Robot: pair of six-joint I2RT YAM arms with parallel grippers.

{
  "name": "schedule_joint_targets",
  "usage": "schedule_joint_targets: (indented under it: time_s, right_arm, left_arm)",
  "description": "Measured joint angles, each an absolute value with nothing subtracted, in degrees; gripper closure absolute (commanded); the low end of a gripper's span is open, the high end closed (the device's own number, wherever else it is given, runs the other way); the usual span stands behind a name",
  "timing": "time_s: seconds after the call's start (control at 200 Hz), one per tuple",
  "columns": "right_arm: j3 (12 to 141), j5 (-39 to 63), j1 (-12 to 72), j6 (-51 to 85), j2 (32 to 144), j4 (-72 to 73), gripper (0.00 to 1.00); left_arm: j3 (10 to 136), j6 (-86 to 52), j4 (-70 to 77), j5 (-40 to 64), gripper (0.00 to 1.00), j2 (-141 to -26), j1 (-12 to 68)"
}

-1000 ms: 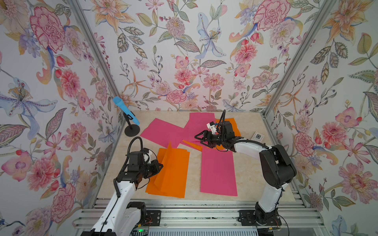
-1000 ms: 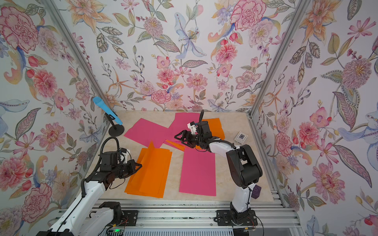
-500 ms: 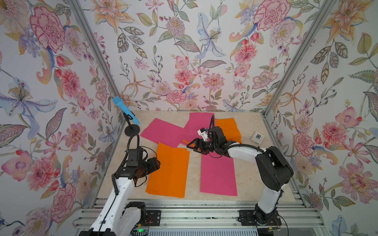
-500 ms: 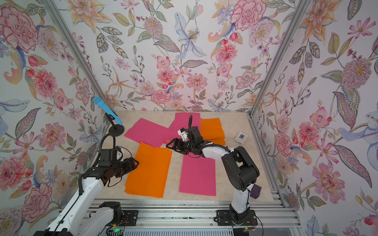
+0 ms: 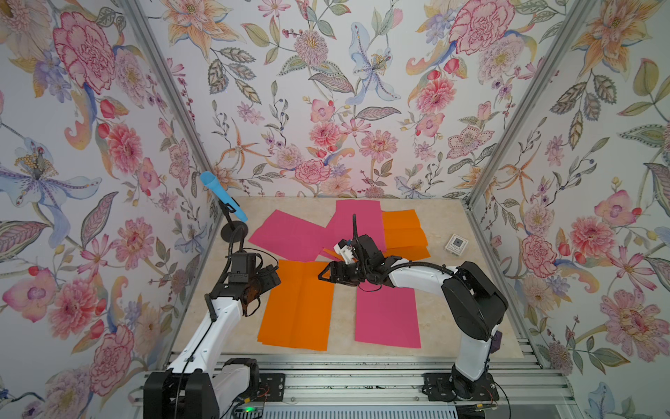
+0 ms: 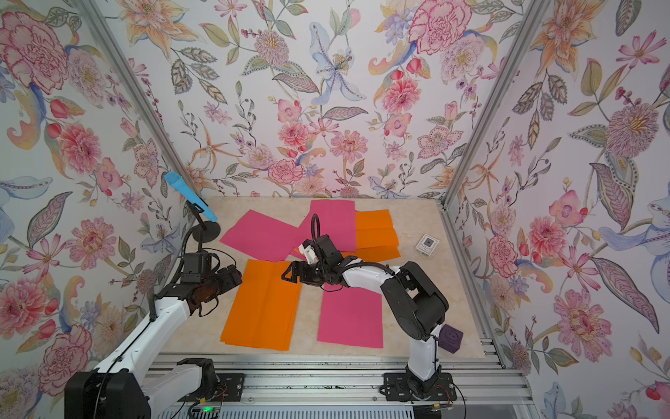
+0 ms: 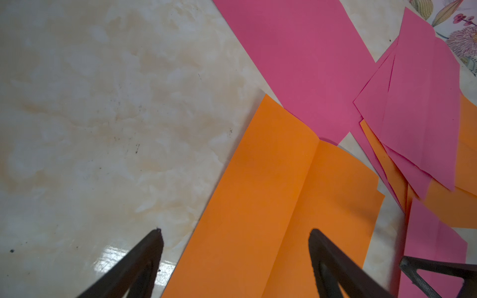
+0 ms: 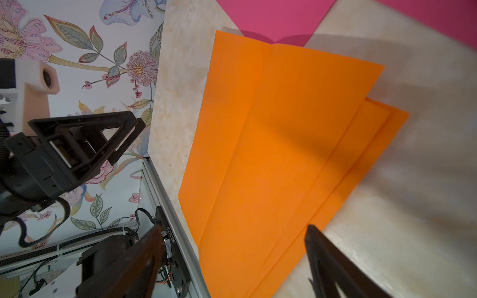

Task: Sort the scattered colored papers by color
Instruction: Place the colored paper, then adjust the colored paper at the center of the board.

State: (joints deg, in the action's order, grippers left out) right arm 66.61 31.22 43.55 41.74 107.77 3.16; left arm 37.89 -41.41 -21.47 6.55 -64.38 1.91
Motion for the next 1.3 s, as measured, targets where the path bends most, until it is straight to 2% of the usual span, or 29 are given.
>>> schedule_joint_targets:
  time_s: [0.215, 0.545, 0.916, 1.301]
  right_arm:
    - [64.4, 29.8, 44.8, 41.7, 107.9, 2.0, 0.10]
    - [63.7, 26.8, 46.5, 40.7, 109.4, -0.8, 0.08]
    - [65.3, 26.7, 48.1, 41.6, 111.4, 0.9, 0.06]
    - [68.7, 26.5, 48.3, 42.1, 114.0, 0.7, 0.07]
  left_arm:
    - [35.5, -42.5, -11.7, 6.4, 0.09, -72.1, 0.6]
    - [31.0, -43.0, -1.8, 10.7, 0.10, -74.6, 0.6]
    - [25.8, -45.3, 4.7, 17.0, 0.14, -75.2, 0.6]
    - [23.1, -47.7, 6.5, 20.5, 0.15, -70.9, 1.9]
